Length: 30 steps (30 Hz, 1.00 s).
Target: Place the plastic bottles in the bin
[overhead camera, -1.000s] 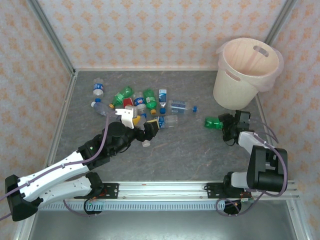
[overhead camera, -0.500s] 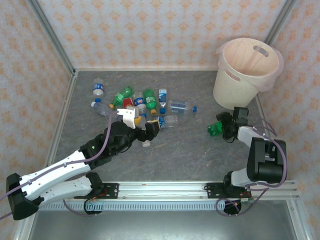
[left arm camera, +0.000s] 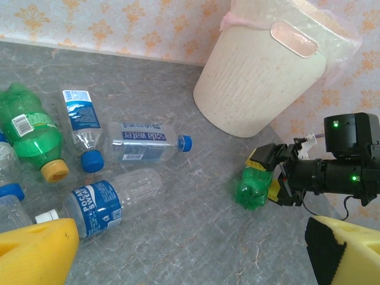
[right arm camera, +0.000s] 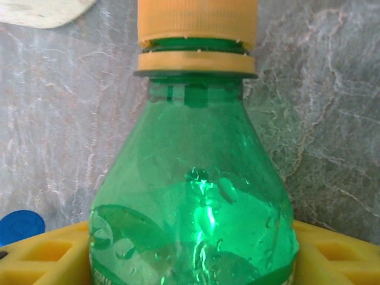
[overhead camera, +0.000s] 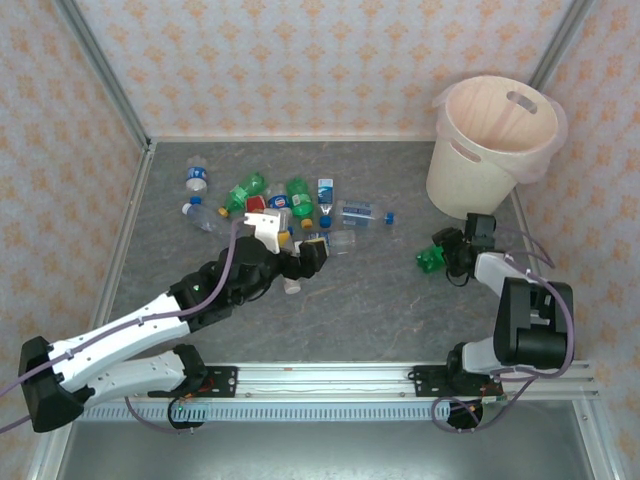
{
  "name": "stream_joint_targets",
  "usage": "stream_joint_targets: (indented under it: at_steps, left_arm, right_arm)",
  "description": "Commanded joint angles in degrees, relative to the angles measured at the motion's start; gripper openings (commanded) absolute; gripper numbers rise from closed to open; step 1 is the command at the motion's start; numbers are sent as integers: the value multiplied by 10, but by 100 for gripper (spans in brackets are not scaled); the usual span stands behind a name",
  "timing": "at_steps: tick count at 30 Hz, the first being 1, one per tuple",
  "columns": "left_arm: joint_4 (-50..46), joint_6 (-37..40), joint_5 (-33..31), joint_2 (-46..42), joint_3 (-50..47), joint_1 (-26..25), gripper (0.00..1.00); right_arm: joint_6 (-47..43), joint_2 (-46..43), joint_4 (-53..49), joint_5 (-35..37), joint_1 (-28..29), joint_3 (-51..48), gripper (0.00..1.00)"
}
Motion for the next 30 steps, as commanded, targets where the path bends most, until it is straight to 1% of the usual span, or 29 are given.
stream_joint_targets:
  at_steps: [1,6,11,13,19,24,30]
  left_arm:
    - [11,-12,9,17,29,-4,99]
    - [27,-33,11,46,53,-3,99]
    - [33,-42,-5,76,89,-3,99]
    - [35,-62,-20,86,101,-4,99]
    - [28,-74,-74,101,124,-3,99]
    - [21,-71,-99,88,125,-3,99]
    - [22,-63,-104,45,87,-3,99]
  right_arm:
    - [-28,-56,2,30,3,-12,65]
    - [-46,-143,-19,42,5,-22,63]
    - [-64,-234,-50,64,19,-11,63]
    - [-70,-266,-63,74,31,2,63]
    - [-87,-340,-90,109,68,41,59]
    - [-101,-372,-99,111,81,84,59]
    - [-113,-360,-114,130,81,156,59]
